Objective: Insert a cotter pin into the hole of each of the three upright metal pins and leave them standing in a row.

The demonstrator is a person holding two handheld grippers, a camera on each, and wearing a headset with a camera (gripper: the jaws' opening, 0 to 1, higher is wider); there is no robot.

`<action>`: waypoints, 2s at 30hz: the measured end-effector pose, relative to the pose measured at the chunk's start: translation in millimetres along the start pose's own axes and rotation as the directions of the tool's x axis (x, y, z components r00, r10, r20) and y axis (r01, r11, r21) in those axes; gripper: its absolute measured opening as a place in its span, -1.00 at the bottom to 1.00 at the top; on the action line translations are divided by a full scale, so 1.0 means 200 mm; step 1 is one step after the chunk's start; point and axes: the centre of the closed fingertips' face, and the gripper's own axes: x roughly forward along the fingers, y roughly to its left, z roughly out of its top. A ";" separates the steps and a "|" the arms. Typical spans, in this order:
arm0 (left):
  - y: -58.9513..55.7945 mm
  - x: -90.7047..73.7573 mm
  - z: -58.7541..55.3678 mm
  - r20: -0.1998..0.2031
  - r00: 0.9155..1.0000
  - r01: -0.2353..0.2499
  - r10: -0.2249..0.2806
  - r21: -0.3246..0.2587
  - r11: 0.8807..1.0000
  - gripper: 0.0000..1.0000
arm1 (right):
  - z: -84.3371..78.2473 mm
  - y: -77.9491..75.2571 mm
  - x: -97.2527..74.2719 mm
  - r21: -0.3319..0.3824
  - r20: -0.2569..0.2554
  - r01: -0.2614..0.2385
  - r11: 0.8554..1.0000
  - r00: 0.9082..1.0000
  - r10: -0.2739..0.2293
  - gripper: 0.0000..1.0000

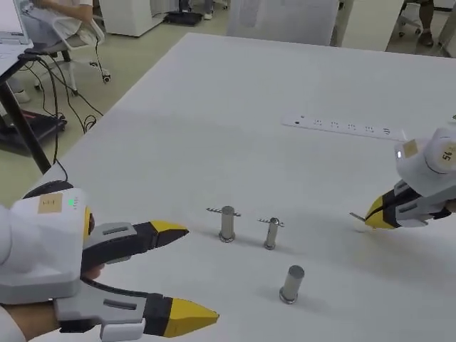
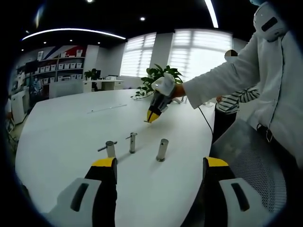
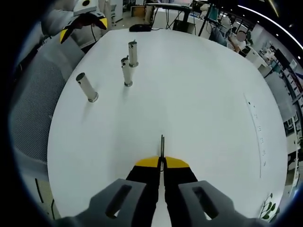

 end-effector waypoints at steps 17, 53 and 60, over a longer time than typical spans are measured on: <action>-0.09 0.06 0.07 0.028 0.999 0.045 -0.046 0.034 0.998 0.47 | 0.22 0.25 -0.17 -0.080 0.063 0.017 0.997 0.998 -0.012 -0.95; -0.22 0.27 0.22 0.089 0.991 0.112 -0.096 -0.205 0.972 -0.05 | 0.61 0.68 -0.34 -0.311 0.132 0.045 0.949 0.991 -0.004 -0.95; -0.21 0.29 0.24 0.107 0.990 0.126 -0.095 -0.336 0.933 -0.31 | 0.66 0.70 -0.36 -0.344 0.148 0.071 0.936 0.989 -0.021 -0.94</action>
